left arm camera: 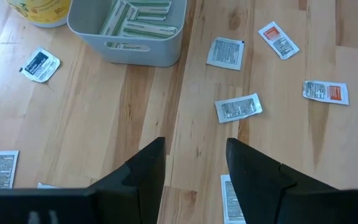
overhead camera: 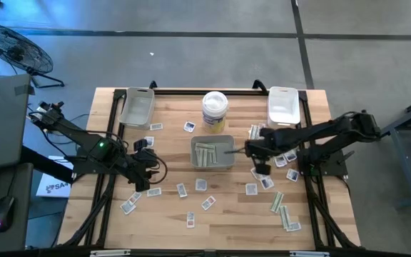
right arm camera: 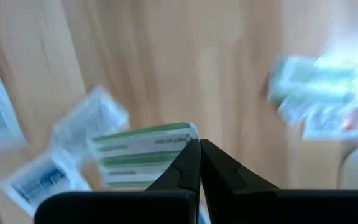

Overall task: Pick & Place First Aid Supplies
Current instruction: Put the bandage into the bottom gray bin

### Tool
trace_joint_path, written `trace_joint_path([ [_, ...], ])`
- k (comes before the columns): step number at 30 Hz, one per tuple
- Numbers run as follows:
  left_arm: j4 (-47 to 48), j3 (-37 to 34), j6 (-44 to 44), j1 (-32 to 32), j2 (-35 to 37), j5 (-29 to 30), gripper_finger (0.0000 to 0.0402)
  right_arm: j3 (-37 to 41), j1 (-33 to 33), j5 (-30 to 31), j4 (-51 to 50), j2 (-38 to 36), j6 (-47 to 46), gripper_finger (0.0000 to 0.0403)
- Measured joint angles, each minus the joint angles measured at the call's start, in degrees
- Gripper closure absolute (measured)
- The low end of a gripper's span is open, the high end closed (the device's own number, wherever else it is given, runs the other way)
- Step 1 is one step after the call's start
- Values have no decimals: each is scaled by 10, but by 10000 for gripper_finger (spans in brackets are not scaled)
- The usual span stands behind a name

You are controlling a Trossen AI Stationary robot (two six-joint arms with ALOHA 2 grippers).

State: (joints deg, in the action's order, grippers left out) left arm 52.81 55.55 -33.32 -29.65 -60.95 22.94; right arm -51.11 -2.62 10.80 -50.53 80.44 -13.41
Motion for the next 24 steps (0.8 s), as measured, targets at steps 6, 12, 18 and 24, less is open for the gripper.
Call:
trace_joint_path([
  [6, 0, 0, 0, 0, 0, 0, 236, -117, 0, 28, -7, 0, -6, 401],
  [12, 0, 0, 0, 0, 0, 0, 236, -191, 0, 60, 40, -1, 4, 401],
  [18, 0, 0, 0, 0, 0, 0, 236, -194, 15, 36, 121, 34, 6, 401],
  [24, -3, 0, 0, 0, 0, 0, 236, -193, 38, 3, 153, 131, 44, 401],
])
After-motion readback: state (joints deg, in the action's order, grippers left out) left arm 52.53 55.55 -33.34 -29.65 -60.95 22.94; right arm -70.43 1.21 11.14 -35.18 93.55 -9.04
